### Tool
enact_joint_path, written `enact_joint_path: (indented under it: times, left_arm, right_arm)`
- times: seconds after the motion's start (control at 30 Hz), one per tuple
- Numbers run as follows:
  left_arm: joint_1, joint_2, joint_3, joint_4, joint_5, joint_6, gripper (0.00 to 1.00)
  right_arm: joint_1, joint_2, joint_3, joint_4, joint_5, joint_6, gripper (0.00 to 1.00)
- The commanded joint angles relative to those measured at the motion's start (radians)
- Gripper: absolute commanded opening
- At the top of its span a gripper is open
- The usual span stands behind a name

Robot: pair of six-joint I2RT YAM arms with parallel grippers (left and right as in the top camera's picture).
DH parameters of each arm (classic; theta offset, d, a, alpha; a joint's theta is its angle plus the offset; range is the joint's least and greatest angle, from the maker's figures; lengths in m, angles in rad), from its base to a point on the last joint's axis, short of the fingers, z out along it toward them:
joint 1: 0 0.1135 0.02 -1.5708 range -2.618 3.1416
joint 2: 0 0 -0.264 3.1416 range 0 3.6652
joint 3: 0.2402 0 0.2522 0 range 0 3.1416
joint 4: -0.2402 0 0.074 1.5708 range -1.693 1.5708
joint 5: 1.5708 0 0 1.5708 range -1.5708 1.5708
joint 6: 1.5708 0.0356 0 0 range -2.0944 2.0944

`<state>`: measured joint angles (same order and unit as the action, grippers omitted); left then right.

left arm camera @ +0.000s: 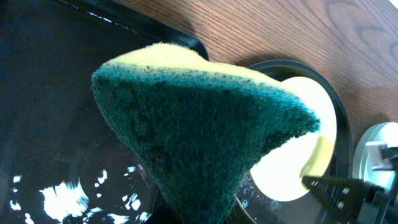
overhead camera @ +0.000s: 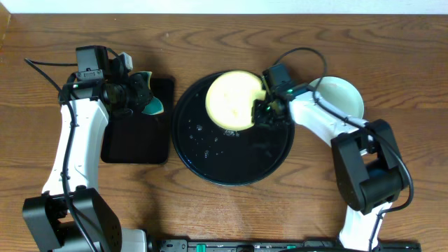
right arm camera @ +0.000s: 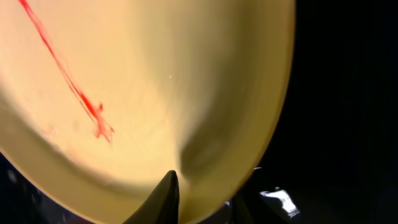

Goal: Clean dirty plates on tray and stack at the side
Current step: 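Move the right gripper to the yellow plate and grasp its rim, then pull the yellow plate toward the black tray's center with the right gripper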

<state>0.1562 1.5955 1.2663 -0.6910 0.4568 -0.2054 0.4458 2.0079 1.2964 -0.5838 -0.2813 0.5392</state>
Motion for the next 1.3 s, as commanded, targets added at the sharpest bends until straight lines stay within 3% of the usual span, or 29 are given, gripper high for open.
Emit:
enact_joint_path:
  times: [0.0, 0.33, 0.6, 0.8, 0.97, 1.27]
  left_arm:
    - [0.002, 0.006, -0.004, 0.005, -0.006, 0.002, 0.08]
    - [0.002, 0.006, -0.004, 0.007, -0.006, 0.002, 0.08]
    - [0.002, 0.006, -0.004, 0.007, -0.006, 0.002, 0.08]
    - [0.002, 0.006, -0.004, 0.008, -0.006, 0.002, 0.08]
    - [0.002, 0.006, -0.004, 0.008, -0.006, 0.002, 0.08]
    - [0.002, 0.006, -0.004, 0.006, -0.006, 0.002, 0.08]
  right_arm:
    - [0.045, -0.005, 0.060, -0.040, -0.023, -0.089, 0.24]
    - [0.081, -0.007, 0.250, -0.166, 0.106, -0.197, 0.40]
    - [0.068, 0.005, 0.271, -0.139, 0.198, -0.425, 0.52]
    - [0.048, 0.035, 0.303, -0.140, 0.169, -0.492, 0.57]
    - [0.045, 0.102, 0.394, -0.175, 0.111, -0.623, 0.68]
    - [0.044, 0.302, 0.550, -0.223, 0.178, -0.583, 0.61]
